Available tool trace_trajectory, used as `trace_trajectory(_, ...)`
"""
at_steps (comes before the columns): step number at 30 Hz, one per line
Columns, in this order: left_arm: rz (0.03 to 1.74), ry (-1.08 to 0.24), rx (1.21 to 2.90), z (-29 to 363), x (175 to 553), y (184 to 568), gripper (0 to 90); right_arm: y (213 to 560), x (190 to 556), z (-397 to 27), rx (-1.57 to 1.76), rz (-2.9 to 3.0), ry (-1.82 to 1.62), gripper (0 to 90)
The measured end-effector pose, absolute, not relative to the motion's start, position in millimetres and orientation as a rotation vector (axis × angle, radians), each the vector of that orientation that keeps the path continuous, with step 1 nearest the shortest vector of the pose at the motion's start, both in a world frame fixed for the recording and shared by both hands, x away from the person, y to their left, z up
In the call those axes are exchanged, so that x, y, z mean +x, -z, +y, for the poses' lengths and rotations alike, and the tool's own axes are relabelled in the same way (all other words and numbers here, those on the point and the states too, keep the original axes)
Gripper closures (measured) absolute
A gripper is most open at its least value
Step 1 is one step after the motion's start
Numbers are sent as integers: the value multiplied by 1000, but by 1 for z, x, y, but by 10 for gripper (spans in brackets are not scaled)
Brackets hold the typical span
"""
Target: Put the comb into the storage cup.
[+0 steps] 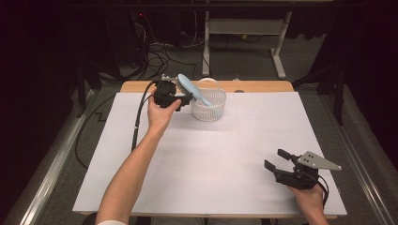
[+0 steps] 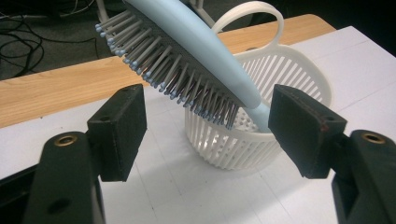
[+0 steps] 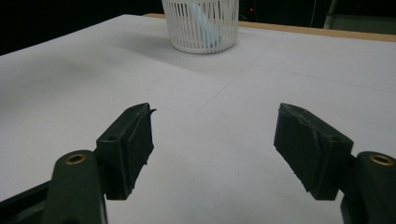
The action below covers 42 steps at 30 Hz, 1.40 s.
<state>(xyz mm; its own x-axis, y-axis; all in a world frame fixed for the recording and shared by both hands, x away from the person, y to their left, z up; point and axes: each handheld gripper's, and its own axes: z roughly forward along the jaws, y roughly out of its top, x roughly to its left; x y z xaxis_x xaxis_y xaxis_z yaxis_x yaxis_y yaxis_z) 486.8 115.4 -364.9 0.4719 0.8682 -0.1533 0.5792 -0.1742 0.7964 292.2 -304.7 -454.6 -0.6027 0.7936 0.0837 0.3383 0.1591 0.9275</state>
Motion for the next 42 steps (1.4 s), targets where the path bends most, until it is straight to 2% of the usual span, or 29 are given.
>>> trace_trajectory(42, 1159, -443, 1853, 135, 466, 358, 290, 455, 292, -305, 1082, 2009, -1437, 287)
